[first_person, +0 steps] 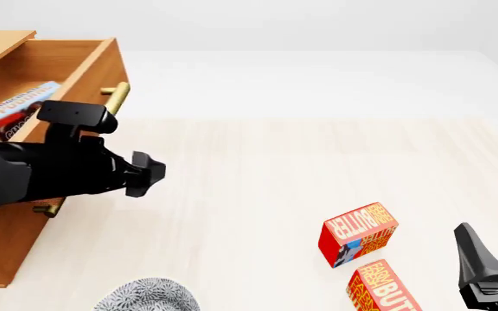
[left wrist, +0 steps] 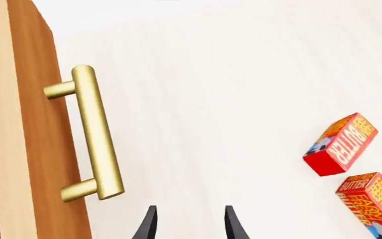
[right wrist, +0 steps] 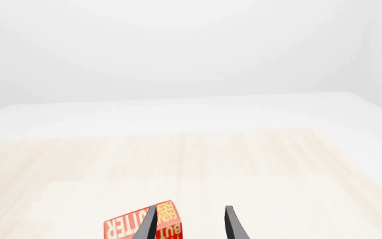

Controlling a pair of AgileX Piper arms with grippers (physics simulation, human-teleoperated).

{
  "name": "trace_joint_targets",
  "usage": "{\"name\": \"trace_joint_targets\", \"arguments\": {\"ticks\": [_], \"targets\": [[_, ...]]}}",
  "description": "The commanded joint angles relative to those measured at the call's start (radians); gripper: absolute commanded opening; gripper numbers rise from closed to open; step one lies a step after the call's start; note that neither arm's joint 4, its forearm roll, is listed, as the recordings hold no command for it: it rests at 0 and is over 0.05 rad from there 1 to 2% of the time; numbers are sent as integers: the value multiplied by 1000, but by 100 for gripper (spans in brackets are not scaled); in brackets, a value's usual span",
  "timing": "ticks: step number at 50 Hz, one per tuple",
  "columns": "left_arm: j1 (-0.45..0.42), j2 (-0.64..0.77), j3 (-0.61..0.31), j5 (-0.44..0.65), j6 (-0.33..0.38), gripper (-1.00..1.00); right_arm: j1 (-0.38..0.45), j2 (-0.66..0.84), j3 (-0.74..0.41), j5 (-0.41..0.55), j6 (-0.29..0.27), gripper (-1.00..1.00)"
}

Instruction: Put the chocolate pudding in the top drawer of the cabinet and close it.

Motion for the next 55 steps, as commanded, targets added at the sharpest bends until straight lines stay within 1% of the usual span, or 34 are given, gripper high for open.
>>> {"name": "trace_joint_targets", "arguments": {"ticks": [1, 3, 5, 6, 7, 14, 17, 18, 25, 26, 28, 31, 34, 35, 36, 37, 44, 46, 48, 49, 52, 55], "targets": [[70, 8, 64, -60, -15, 100, -1, -3, 0, -1, -7, 100], [75, 5, 72, -67, -21, 100, -1, -3, 0, -1, -7, 100], [114, -1, 77, -66, 0, 100, -1, -3, 0, -1, -7, 100], [114, -1, 77, -66, 0, 100, -1, -3, 0, -1, -7, 100], [142, 1, 82, -67, 16, 100, -1, -3, 0, -1, -7, 100], [177, 14, 104, -94, 6, 100, -1, -3, 0, -1, -7, 100], [212, 6, 109, -101, 16, 100, -1, -3, 0, -1, -7, 100], [210, 11, 111, -105, 6, 100, -1, -3, 0, -1, -7, 100], [227, 19, 110, -117, -5, 100, -1, -3, 0, -1, -7, 100], [215, 22, 112, -122, -29, 100, -1, -3, 0, -1, -7, 100], [226, 18, 110, -119, -15, 100, -1, -3, 0, -1, -7, 100], [227, 13, 105, -115, -26, 100, -1, -3, 0, -1, -7, 100], [242, 3, 95, -103, -16, 100, -1, -3, 0, -1, -7, 100], [233, 0, 93, -101, -35, 100, -1, -3, 0, -1, -7, 100], [236, 6, 92, -103, -33, 100, -1, -3, 0, -1, -7, 100], [254, 9, 93, -106, -32, 100, -1, -3, 0, -1, -7, 100], [265, -5, 103, -108, -69, 100, -1, -3, 0, -1, -7, 100], [291, -17, 99, -99, -60, 100, -1, -3, 0, -1, -7, 100], [295, -21, 99, -97, -60, 100, -1, -3, 0, -1, -7, 100], [314, -23, 96, -93, -51, 100, -1, -3, 0, -1, -7, 100], [320, -27, 96, -94, -55, 100, -1, -3, 0, -1, -7, 100], [345, -13, 109, -114, -56, 100, -1, -3, 0, -1, -7, 100]]}}
